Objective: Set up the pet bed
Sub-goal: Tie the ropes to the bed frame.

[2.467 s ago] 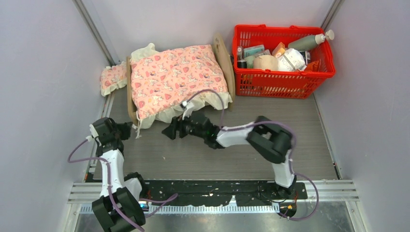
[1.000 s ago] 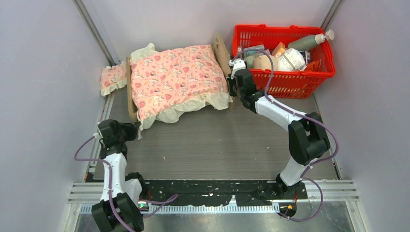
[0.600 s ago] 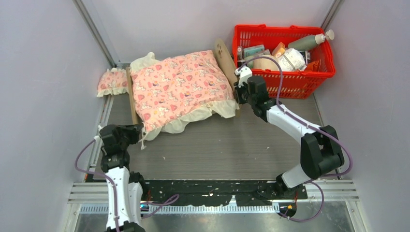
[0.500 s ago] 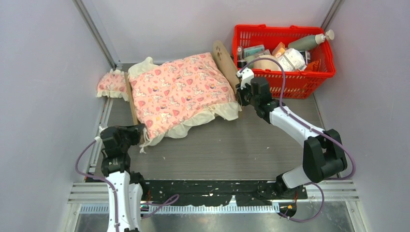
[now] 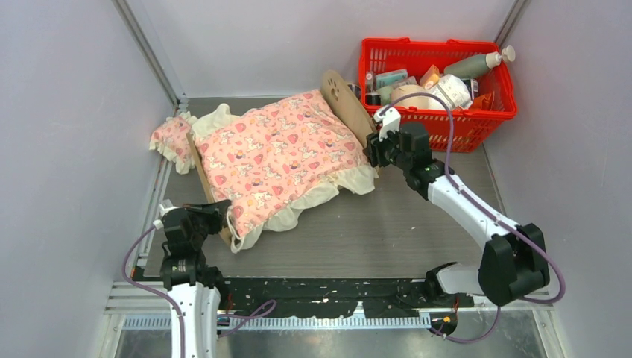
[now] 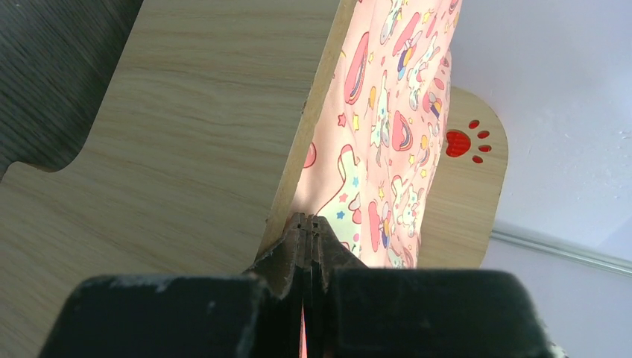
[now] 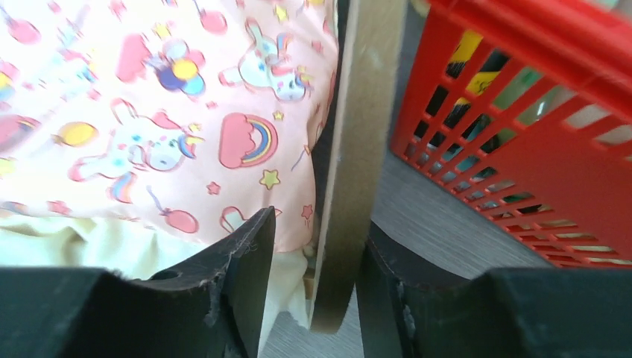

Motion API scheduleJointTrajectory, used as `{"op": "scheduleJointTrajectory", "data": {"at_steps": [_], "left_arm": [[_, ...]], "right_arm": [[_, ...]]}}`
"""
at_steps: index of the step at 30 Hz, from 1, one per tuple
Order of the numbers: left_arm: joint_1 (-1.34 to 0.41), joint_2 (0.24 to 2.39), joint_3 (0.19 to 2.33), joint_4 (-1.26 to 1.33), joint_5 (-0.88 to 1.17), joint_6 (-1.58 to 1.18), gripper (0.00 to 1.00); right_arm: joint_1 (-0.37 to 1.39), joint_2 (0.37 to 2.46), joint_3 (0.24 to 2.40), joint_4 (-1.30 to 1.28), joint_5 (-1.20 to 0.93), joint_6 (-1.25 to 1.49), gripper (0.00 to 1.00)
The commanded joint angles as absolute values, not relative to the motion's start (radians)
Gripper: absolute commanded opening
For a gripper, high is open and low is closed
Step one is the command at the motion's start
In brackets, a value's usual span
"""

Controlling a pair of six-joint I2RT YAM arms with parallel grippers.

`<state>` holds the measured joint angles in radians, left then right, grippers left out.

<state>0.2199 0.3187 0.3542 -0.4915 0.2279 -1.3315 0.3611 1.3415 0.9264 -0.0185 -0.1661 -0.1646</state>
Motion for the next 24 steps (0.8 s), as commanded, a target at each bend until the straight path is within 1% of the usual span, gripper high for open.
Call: {"op": "scheduleJointTrajectory", "data": {"at_steps": [1, 2, 5, 9, 11, 15, 16, 17, 18, 19, 20, 21, 22, 23, 24], "left_arm": [[0.216, 0.305, 0.344, -0.641, 0.212, -1.299, 0.0], [0.216, 0.305, 0.345, -0.643, 0.22, -1.299, 0.0], [0.215, 0.29, 0.34, -0.649, 0.234, -1.3, 0.0], [0.212, 0.265, 0.341, -0.678, 0.219, -1.285, 0.0], [0.212, 0.259, 0.338, -0.689, 0.218, -1.284, 0.0], [0.203, 0.254, 0.338, -0.712, 0.226, -1.281, 0.0], [0.2, 0.251, 0.341, -0.719, 0.222, -1.281, 0.0], [0.198, 0.252, 0.345, -0.728, 0.219, -1.276, 0.0], [0.198, 0.249, 0.35, -0.733, 0.216, -1.273, 0.0], [0.198, 0.245, 0.352, -0.739, 0.212, -1.274, 0.0], [0.197, 0.241, 0.353, -0.74, 0.209, -1.275, 0.0], [0.196, 0.238, 0.35, -0.742, 0.21, -1.275, 0.0], [0.196, 0.235, 0.348, -0.747, 0.208, -1.274, 0.0], [0.195, 0.233, 0.347, -0.754, 0.207, -1.274, 0.0], [0.194, 0.229, 0.345, -0.763, 0.208, -1.275, 0.0]], "right_arm": [[0.37, 1.2, 0.927, 0.098, -0.193, 0.008, 0.49], [0.37, 1.172, 0.924, 0.083, -0.167, 0.07, 0.52], [0.375, 1.105, 0.879, 0.071, -0.126, 0.174, 0.53], [0.415, 0.999, 0.778, 0.099, -0.097, 0.309, 0.49], [0.489, 0.945, 0.719, 0.128, -0.038, 0.345, 0.49], [0.752, 0.914, 0.622, 0.214, 0.08, 0.391, 0.48], [0.791, 0.921, 0.584, 0.241, 0.101, 0.399, 0.48], [0.88, 0.942, 0.566, 0.31, 0.146, 0.412, 0.48], [0.927, 0.959, 0.531, 0.347, 0.169, 0.416, 0.48], [1.016, 1.01, 0.518, 0.429, 0.219, 0.417, 0.48], [1.057, 1.039, 0.496, 0.475, 0.25, 0.418, 0.48], [1.134, 1.115, 0.486, 0.579, 0.296, 0.408, 0.48], [1.168, 1.159, 0.473, 0.648, 0.31, 0.399, 0.48], [1.232, 1.266, 0.473, 0.78, 0.33, 0.367, 0.48], [1.259, 1.327, 0.489, 0.835, 0.339, 0.347, 0.48]]}}
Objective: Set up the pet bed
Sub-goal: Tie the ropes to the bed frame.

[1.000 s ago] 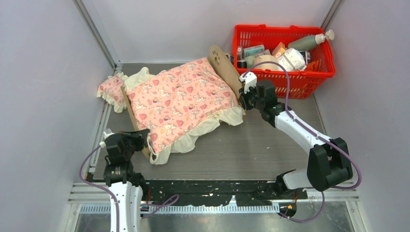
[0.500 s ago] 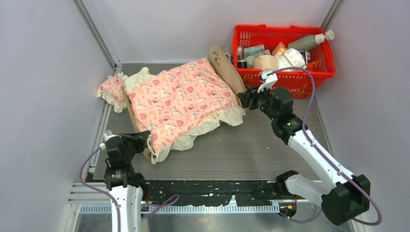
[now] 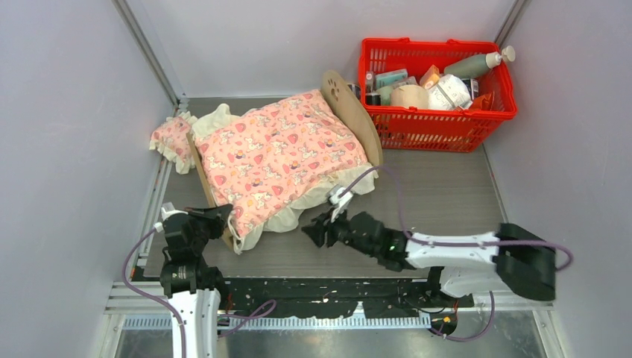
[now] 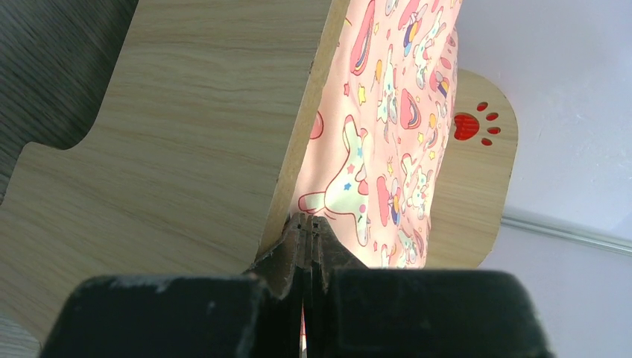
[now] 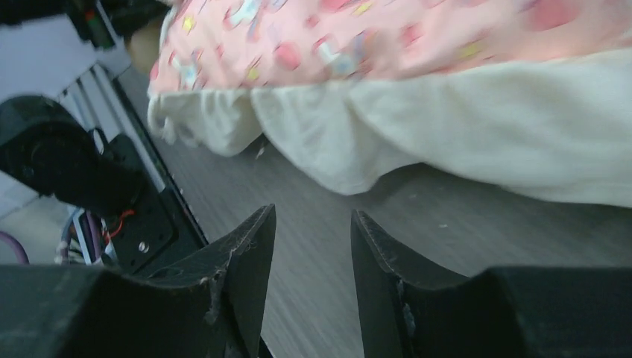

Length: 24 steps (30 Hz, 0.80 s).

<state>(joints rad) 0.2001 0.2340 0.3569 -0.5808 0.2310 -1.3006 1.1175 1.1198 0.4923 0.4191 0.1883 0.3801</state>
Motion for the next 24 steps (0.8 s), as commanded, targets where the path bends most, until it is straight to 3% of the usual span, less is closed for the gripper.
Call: {"op": "scheduleJointTrajectory", "data": {"at_steps": [1, 10, 18, 24], "left_arm": [[0.191, 0.227, 0.344, -0.768, 0.207, -1.274, 0.0], [0.186, 0.198, 0.34, -0.797, 0.174, -1.284, 0.0], [0.186, 0.194, 0.352, -0.808, 0.156, -1.288, 0.0], [0.186, 0.186, 0.366, -0.821, 0.174, -1.311, 0.0]], "right_arm": [[1.308, 1.444, 0.505, 0.928, 0.342, 0.307, 0.48], [1.483, 1.973, 0.746, 1.386, 0.341, -0.038, 0.52], [1.493, 2.102, 0.807, 1.537, 0.344, -0.199, 0.6], [1.494, 2.202, 0.906, 1.546, 0.296, -0.369, 0.57]]}}
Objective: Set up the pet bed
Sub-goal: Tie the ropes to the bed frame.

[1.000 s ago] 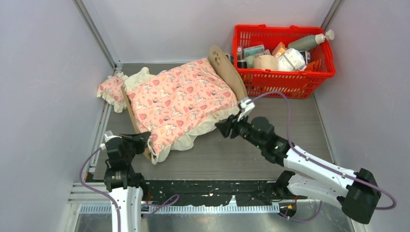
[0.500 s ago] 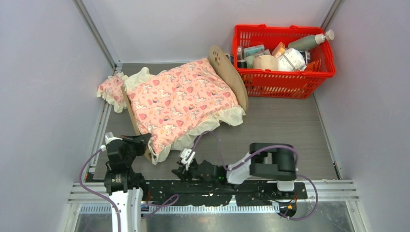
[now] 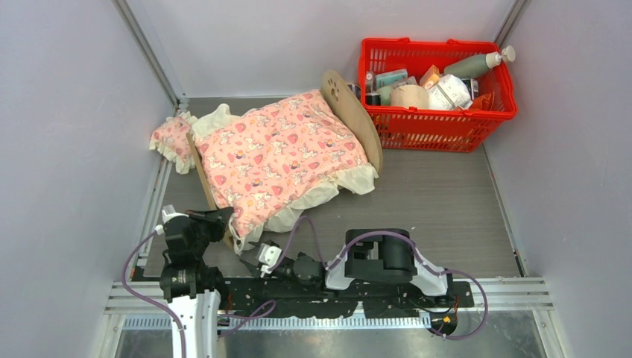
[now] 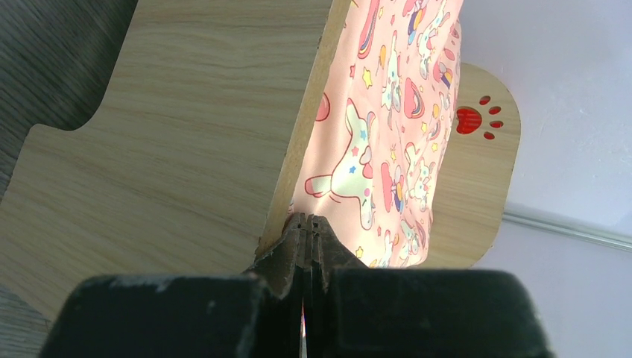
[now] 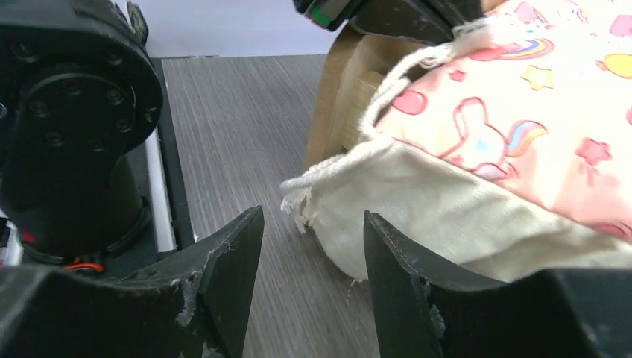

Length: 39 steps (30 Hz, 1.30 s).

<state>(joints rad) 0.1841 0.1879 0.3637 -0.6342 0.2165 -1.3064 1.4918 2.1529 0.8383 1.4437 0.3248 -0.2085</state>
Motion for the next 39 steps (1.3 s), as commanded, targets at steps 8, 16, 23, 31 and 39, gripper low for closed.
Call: {"op": "scheduleJointTrajectory", "data": {"at_steps": [8, 16, 23, 31, 39], "left_arm": [[0.186, 0.183, 0.393, -0.856, 0.176, -1.315, 0.0], [0.186, 0.184, 0.386, -0.853, 0.168, -1.312, 0.0], [0.185, 0.194, 0.411, -0.829, 0.134, -1.303, 0.0], [0.186, 0.223, 0.432, -0.797, 0.081, -1.292, 0.0], [0.185, 0.214, 0.408, -0.787, 0.086, -1.296, 0.0]], "right_arm": [[1.493, 2.252, 0.974, 1.551, 0.306, -0.437, 0.56], [1.493, 2.266, 0.99, 1.54, 0.327, -0.453, 0.34], [1.493, 2.242, 0.94, 1.547, 0.294, -0.426, 0.05], [1.493, 2.222, 0.872, 1.55, 0.278, -0.369, 0.08], [1.492, 2.217, 0.877, 1.513, 0.255, -0.372, 0.06]]}}
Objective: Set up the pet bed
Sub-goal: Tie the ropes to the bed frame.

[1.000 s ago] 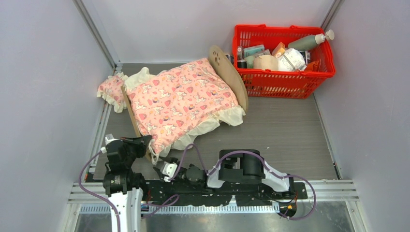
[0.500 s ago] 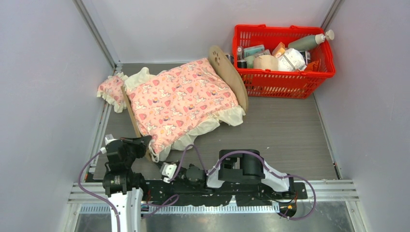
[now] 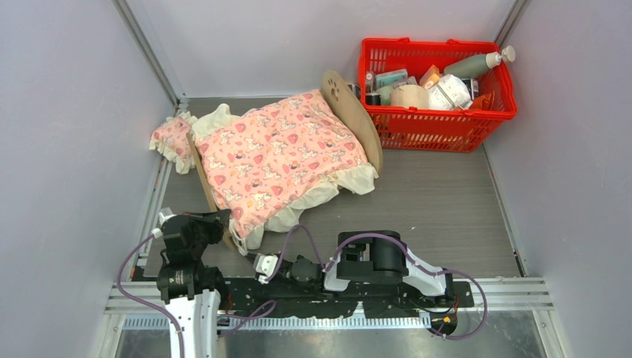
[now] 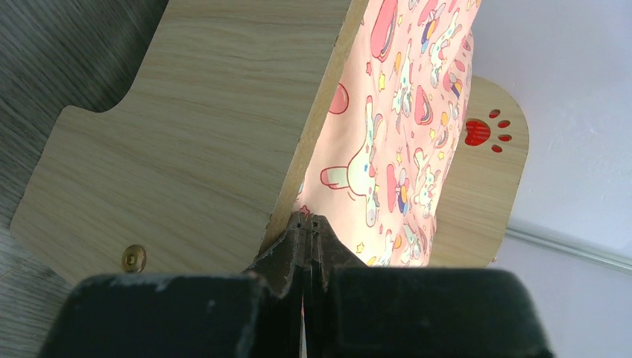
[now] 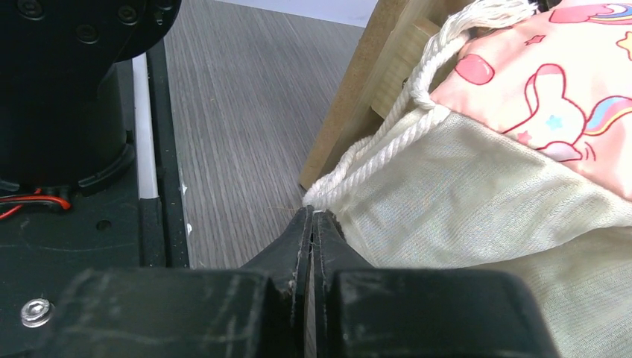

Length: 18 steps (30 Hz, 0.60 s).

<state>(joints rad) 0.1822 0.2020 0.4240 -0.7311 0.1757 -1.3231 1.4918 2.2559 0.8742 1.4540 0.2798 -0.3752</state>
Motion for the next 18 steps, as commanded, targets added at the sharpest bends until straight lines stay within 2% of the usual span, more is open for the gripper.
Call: {"op": "scheduleJointTrajectory", "data": {"at_steps": [1, 18], "left_arm": [[0.185, 0.215, 0.408, -0.787, 0.086, -1.295, 0.0], [0.186, 0.223, 0.488, -0.762, 0.032, -1.149, 0.0]], "right_arm": [[1.49, 2.218, 0.878, 1.513, 0.253, -0.368, 0.06], [1.48, 2.169, 0.811, 1.521, 0.315, -0.221, 0.05]]}}
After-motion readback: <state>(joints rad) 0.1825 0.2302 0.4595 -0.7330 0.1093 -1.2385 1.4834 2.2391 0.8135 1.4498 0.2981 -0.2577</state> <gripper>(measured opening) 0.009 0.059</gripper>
